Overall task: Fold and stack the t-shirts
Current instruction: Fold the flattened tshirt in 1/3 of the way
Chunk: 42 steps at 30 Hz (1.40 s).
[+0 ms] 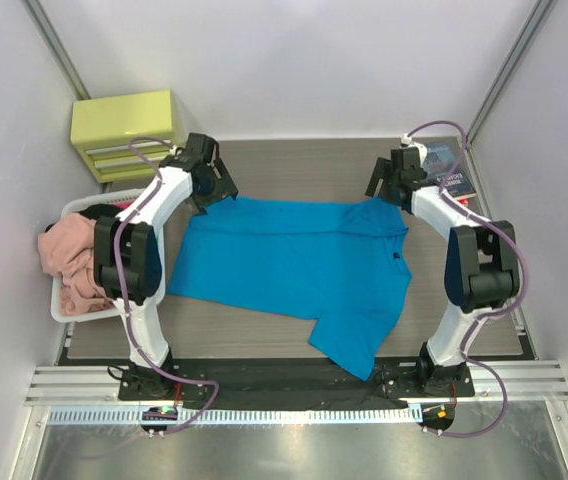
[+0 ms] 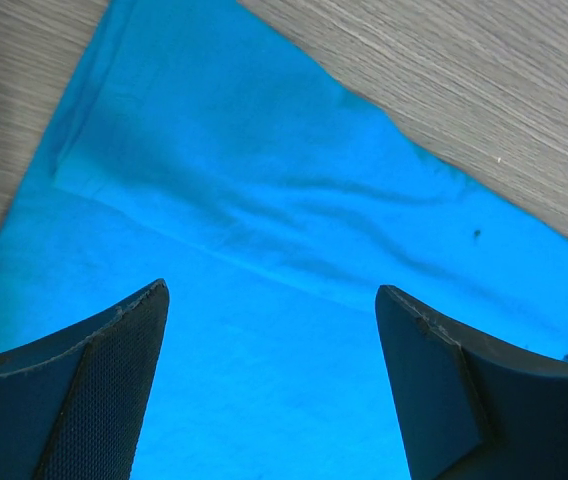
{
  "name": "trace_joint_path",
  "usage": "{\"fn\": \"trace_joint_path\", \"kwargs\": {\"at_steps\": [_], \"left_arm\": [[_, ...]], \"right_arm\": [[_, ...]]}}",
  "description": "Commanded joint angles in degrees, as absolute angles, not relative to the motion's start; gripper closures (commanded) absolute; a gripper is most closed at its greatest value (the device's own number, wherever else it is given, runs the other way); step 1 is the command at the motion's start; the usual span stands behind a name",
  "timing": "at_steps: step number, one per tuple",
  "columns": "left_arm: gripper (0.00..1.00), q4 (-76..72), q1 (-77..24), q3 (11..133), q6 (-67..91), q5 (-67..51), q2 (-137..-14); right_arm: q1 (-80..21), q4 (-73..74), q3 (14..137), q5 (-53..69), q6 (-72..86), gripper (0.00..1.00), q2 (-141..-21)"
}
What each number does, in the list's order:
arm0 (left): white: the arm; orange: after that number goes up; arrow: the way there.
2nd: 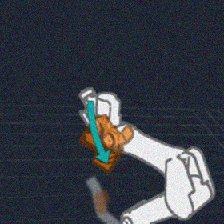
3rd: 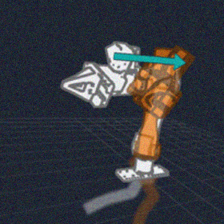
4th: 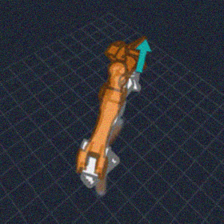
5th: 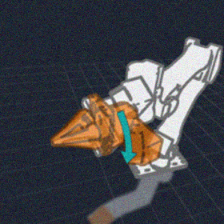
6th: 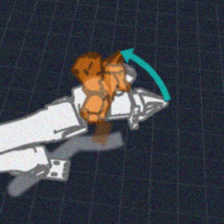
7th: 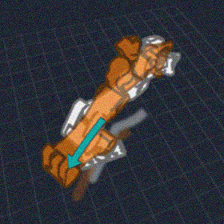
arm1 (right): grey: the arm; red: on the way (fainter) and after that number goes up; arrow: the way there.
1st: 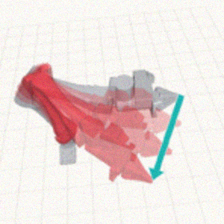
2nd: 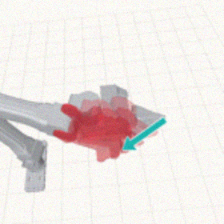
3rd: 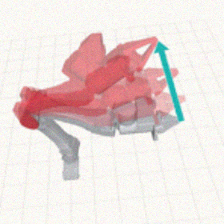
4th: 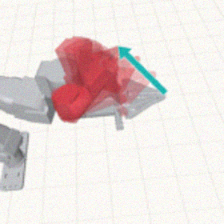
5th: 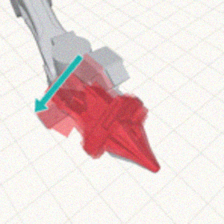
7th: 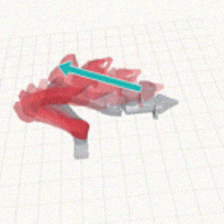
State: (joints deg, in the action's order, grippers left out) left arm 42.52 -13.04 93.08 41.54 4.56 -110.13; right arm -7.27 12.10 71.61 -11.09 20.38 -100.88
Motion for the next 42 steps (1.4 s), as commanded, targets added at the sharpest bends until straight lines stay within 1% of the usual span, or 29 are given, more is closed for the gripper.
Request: {"fn": "trace_joint_path", "kwargs": {"at_steps": [1, 6, 7, 8, 9, 10, 12, 16, 20, 29, 36, 39, 42], "left_arm": [[0.15, 38.32, -14.58, 91.85, 43.51, 3.69, -110.65], [0.14, 38.06, -15.20, 90.01, 43.94, 3.87, -110.30], [0.14, 37.80, -15.38, 89.57, 43.95, 3.78, -110.04], [0.14, 37.62, -15.38, 89.13, 44.03, 3.69, -109.69], [0.13, 37.10, -15.47, 88.43, 44.03, 3.43, -109.25], [0.13, 37.00, -15.47, 88.07, 44.03, 3.25, -108.90], [0.13, 36.91, -15.47, 87.11, 43.95, 3.16, -108.46], [0.13, 36.48, -15.47, 85.43, 43.59, 2.82, -107.58], [0.13, 36.39, -15.47, 84.46, 43.24, 2.81, -106.70], [0.13, 36.21, -15.47, 84.55, 42.63, 1.85, -106.17], [0.13, 36.04, -15.47, 84.55, 42.01, 0.97, -105.73], [0.14, 36.04, -15.47, 84.20, 41.84, 0.70, -105.82], [0.14, 35.95, -15.47, 83.32, 41.84, 0.27, -105.65]], "right_arm": [[-9.57, 14.15, 75.32, -10.02, 21.97, 0.17, -105.11], [-13.01, 13.80, 73.22, -11.34, 21.01, 0.22, -105.47], [-13.09, 13.71, 72.26, -10.90, 21.09, 0.28, -105.56], [-13.18, 13.71, 71.90, -10.55, 21.01, 0.31, -105.82], [-13.36, 13.45, 71.46, -10.37, 21.27, 0.37, -105.99], [-13.36, 13.53, 70.85, -10.28, 21.27, 0.41, -106.00], [-13.80, 12.92, 70.14, -10.46, 21.01, 0.45, -105.91], [-13.97, 12.48, 69.34, -11.25, 19.43, 0.51, -106.43], [-14.24, 12.92, 69.00, -10.02, 20.30, 0.62, -105.82], [-16.61, 12.83, 61.01, -8.79, 22.94, 0.64, -99.58], [-19.24, 13.62, 57.05, -8.79, 26.01, 0.64, -92.03], [-20.56, 13.62, 55.02, -6.33, 26.80, 0.64, -89.13], [-21.71, 13.97, 52.83, -6.33, 27.68, 0.64, -86.75]]}}
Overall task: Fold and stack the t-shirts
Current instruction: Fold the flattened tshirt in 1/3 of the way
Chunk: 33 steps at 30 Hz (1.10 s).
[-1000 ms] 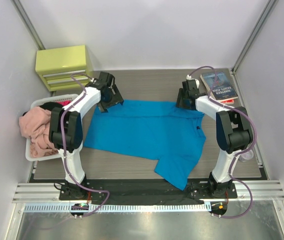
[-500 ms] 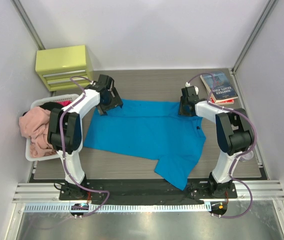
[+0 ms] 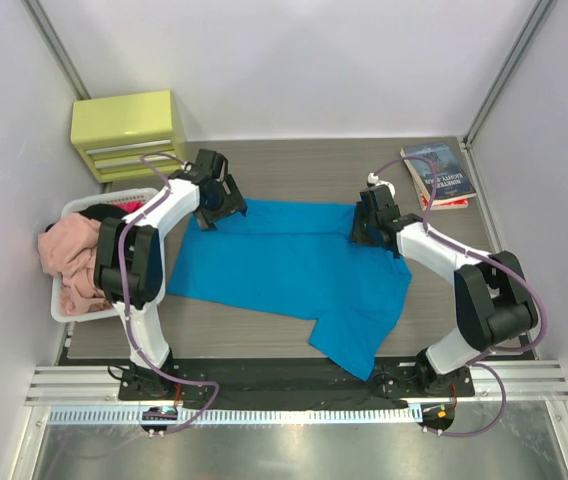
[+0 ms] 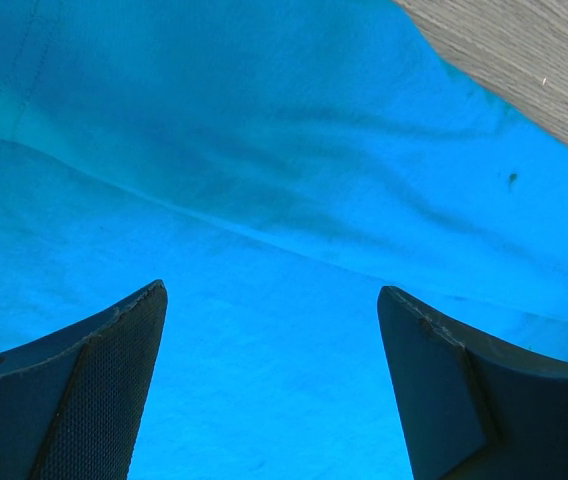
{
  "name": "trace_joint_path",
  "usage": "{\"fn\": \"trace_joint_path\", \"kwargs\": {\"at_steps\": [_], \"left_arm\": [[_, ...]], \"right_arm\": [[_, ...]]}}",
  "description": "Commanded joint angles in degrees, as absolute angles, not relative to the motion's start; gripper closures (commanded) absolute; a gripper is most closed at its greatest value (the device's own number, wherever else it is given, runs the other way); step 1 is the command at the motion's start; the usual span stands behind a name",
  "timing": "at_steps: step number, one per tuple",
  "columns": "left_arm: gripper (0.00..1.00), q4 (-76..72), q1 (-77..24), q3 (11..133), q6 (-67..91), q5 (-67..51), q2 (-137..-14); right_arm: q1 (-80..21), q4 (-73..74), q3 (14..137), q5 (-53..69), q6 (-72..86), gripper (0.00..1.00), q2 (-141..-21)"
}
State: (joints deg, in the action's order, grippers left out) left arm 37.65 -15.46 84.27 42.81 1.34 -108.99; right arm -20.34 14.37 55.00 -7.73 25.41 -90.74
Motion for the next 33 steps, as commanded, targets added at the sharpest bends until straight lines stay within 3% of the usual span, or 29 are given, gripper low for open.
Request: {"fn": "trace_joint_path", "kwargs": {"at_steps": [1, 4, 7, 10, 17, 26, 33], "left_arm": [[0.14, 35.86, -15.47, 82.97, 41.84, 0.18, -105.47], [0.14, 35.68, -15.64, 82.36, 41.75, 0.18, -104.68], [0.14, 35.42, -15.73, 82.09, 41.57, 0.18, -103.63], [0.14, 34.98, -16.08, 81.39, 41.57, 0.78, -102.75], [0.14, 31.46, -16.17, 81.38, 42.54, 3.42, -105.37], [0.14, 33.57, -16.00, 88.24, 41.31, 6.59, -111.70], [0.14, 35.15, -15.65, 92.63, 40.34, 6.77, -114.26]], "right_arm": [[-21.88, 15.11, 52.65, -5.98, 27.51, 0.62, -86.40], [-21.97, 17.39, 54.83, -8.17, 25.76, 0.58, -85.26], [-21.80, 18.71, 60.96, -13.17, 24.70, 0.44, -85.95], [-21.53, 19.07, 67.64, -15.20, 24.61, 0.40, -90.78], [-21.45, 17.84, 72.87, -15.65, 26.01, 0.47, -104.06], [-21.45, 13.27, 61.44, -15.73, 29.88, 0.48, -101.78], [-21.45, 17.04, 65.98, -17.31, 27.96, 0.48, -98.44]]}}
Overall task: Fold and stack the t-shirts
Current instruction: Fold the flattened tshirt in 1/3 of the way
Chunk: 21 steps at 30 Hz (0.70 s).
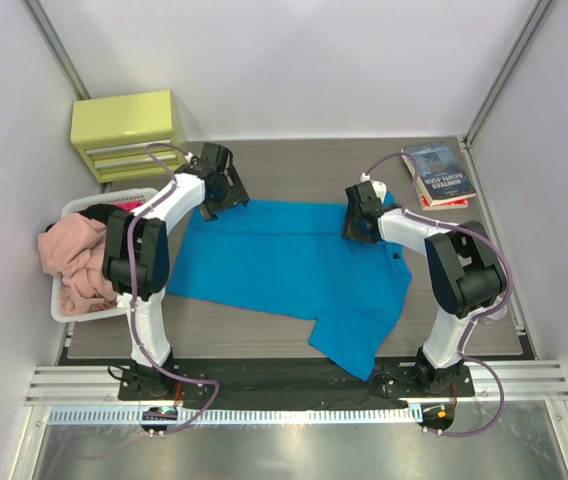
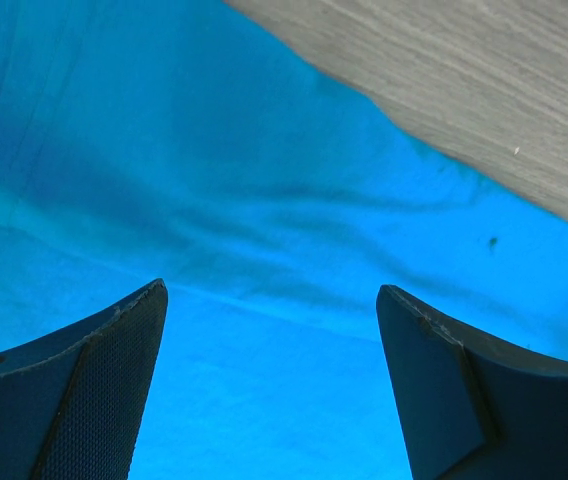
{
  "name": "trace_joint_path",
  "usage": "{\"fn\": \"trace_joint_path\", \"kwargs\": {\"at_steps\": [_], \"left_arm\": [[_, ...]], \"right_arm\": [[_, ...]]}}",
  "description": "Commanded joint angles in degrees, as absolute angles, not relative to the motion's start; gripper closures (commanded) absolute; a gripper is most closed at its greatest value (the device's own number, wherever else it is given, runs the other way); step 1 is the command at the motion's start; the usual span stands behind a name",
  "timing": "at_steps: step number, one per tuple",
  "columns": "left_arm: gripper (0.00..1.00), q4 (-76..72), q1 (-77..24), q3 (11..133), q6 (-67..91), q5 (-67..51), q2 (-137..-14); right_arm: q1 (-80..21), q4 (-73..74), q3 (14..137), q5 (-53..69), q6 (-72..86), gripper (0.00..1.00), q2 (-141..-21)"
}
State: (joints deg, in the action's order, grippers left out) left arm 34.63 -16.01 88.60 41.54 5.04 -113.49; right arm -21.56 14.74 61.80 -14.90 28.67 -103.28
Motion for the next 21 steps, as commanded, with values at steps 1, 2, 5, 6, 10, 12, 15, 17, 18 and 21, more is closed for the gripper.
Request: {"fn": "trace_joint_path", "kwargs": {"at_steps": [1, 2, 5, 6, 10, 12, 15, 17, 18, 21], "left_arm": [[0.14, 35.24, -15.38, 93.25, 40.25, 6.68, -114.52], [0.14, 35.33, -15.12, 93.95, 40.60, 6.51, -115.13], [0.14, 36.56, -13.19, 97.37, 42.97, 3.96, -117.68], [0.15, 36.56, -12.75, 97.47, 43.50, 3.69, -118.21], [0.17, 35.95, -12.30, 97.91, 45.26, 3.87, -120.32], [0.21, 35.25, -12.39, 98.00, 45.61, 3.95, -121.11], [0.25, 35.77, -12.13, 99.05, 45.70, 5.70, -122.60], [0.28, 36.99, -11.78, 99.75, 45.79, 5.98, -123.74], [0.29, 37.26, -11.60, 99.76, 45.97, 6.41, -124.01], [0.31, 37.62, -11.43, 98.70, 46.58, 6.94, -124.45]], "right_arm": [[-21.45, 17.75, 67.57, -18.36, 27.34, 0.47, -98.09], [-21.36, 18.54, 69.24, -19.33, 26.99, 0.46, -98.00], [-19.87, 22.14, 76.62, -21.18, 26.37, 0.43, -99.75], [-19.43, 22.32, 78.64, -21.70, 26.45, 0.42, -101.06], [-16.88, 22.94, 81.29, -21.80, 27.33, 0.41, -105.45], [-16.44, 23.03, 81.30, -22.23, 27.51, 0.41, -107.22], [-15.03, 23.03, 80.95, -22.33, 28.21, 0.41, -110.12], [-13.98, 22.68, 80.25, -22.06, 28.91, 0.41, -111.53], [-13.71, 22.59, 79.55, -21.80, 29.70, 0.42, -111.97], [-13.36, 21.97, 77.79, -21.27, 30.41, 0.42, -112.85]]}}
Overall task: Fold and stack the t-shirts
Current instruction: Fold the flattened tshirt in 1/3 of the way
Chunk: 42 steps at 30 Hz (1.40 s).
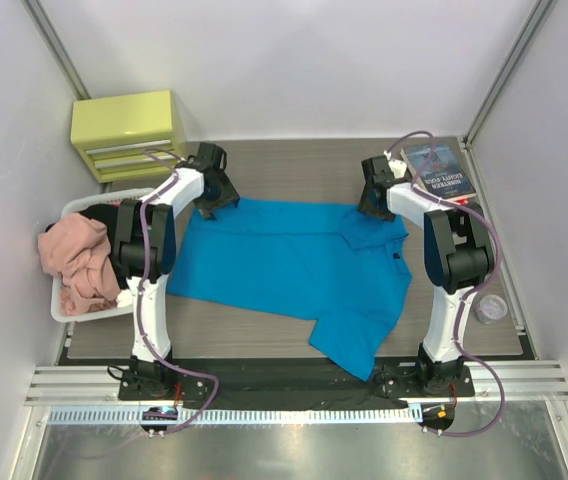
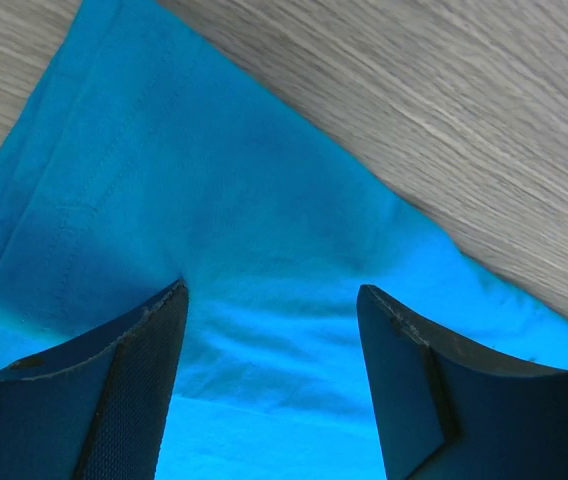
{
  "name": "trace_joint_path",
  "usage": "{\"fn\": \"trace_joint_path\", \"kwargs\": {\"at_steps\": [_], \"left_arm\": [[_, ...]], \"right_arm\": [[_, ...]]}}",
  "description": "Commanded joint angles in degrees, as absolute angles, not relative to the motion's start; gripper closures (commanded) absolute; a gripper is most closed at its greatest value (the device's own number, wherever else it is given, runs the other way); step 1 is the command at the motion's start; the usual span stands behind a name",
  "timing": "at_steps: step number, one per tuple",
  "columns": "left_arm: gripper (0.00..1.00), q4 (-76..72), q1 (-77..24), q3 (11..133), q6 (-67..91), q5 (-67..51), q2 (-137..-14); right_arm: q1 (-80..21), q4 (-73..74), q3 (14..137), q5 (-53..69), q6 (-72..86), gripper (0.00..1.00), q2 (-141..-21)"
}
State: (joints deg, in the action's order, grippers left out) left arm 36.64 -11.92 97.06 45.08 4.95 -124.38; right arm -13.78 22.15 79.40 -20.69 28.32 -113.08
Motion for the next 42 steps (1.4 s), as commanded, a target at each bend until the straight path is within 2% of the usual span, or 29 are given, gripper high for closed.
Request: {"fn": "trace_joint_path", "kwargs": {"at_steps": [1, 11, 21, 26, 29, 32, 35, 38, 42], "left_arm": [[0.32, 37.70, -11.25, 98.35, 46.93, 7.12, -124.54], [0.36, 36.04, -9.93, 93.79, 55.35, 5.97, -125.77], [0.37, 35.24, -9.84, 96.50, 64.95, 7.21, -128.23], [0.37, 36.03, -10.28, 98.69, 58.99, 7.12, -126.83], [0.35, 36.03, -10.63, 101.67, 51.87, 6.86, -123.06], [0.32, 38.23, -11.94, 105.03, 46.42, 6.42, -118.67], [0.27, 38.50, -14.23, 102.84, 46.40, 6.51, -113.31], [0.26, 35.17, -16.61, 95.65, 51.22, 4.06, -106.72], [0.30, 22.09, -23.17, 83.42, 61.94, 1.14, -103.63]], "right_arm": [[-13.27, 21.80, 77.35, -21.36, 30.58, 0.42, -113.11], [-9.59, 18.99, 77.52, -19.78, 29.80, 0.42, -118.21], [-7.73, 18.54, 92.09, -18.73, 24.18, 0.42, -127.17], [-7.73, 23.89, 98.87, -15.65, 22.24, 0.42, -126.13], [-7.73, 27.50, 101.25, -14.68, 21.97, 0.41, -120.60], [-7.56, 29.09, 99.15, -17.57, 23.81, 0.36, -113.75], [-5.63, 29.97, 94.58, -18.90, 27.59, 0.31, -109.00], [-2.29, 29.88, 86.76, -18.82, 30.23, 0.31, -106.26], [1.75, 27.60, 80.52, -17.23, 30.50, 0.32, -104.94]]}}
